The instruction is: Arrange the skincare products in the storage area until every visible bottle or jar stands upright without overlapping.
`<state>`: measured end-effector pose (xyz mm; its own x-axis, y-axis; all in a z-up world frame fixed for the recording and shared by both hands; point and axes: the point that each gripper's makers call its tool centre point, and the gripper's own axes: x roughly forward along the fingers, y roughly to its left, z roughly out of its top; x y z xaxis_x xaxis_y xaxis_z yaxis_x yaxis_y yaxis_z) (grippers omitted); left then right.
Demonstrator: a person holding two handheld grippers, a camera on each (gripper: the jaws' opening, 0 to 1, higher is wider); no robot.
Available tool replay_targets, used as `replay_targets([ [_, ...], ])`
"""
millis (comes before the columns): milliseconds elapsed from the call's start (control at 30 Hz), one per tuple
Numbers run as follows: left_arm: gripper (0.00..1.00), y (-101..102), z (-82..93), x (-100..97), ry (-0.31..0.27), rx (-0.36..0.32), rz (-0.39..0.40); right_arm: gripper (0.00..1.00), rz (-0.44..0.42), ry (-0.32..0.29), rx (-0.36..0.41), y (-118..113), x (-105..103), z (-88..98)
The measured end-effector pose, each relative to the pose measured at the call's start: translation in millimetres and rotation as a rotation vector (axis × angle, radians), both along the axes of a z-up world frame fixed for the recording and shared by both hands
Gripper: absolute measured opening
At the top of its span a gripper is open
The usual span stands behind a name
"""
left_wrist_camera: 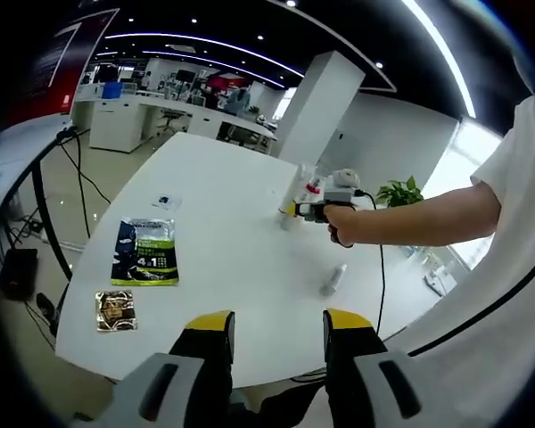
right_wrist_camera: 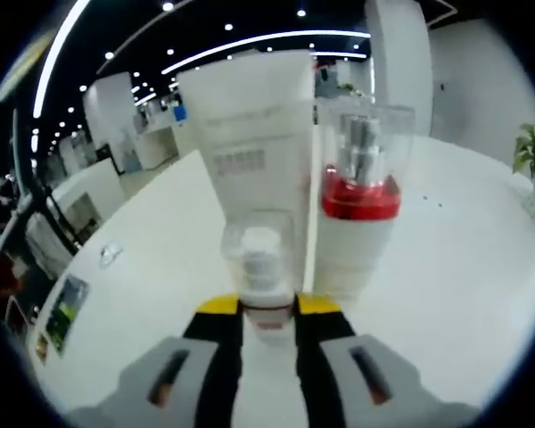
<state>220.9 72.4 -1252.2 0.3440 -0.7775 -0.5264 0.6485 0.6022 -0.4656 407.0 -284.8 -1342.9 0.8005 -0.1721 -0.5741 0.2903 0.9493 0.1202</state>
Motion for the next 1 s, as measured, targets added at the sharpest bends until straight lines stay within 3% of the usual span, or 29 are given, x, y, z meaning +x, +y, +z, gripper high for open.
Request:
replay_targets([
  [167,0.41,-1,-0.2,1.5,0.000,0.002,-0.002,0.30,-0.008,-0.021,0.024,3,2,-2.5],
  [467,0.41,-10,-1.9,2.1,0.003,-0.021,-0.018,0.27,0.044,0.032,0.012,2,-26,-14.1],
  [567,0.41,-9,-3.1,1.7,0.006,-0.020,-0.016,0.26,0.062,0.058,-0.017,-1,-28,-16.5],
  [1000,0.41,-2,-3.3,0.7,0.009,-0.020,0.005,0.25,0.073,0.056,-0.060,-4,-20,-13.7],
])
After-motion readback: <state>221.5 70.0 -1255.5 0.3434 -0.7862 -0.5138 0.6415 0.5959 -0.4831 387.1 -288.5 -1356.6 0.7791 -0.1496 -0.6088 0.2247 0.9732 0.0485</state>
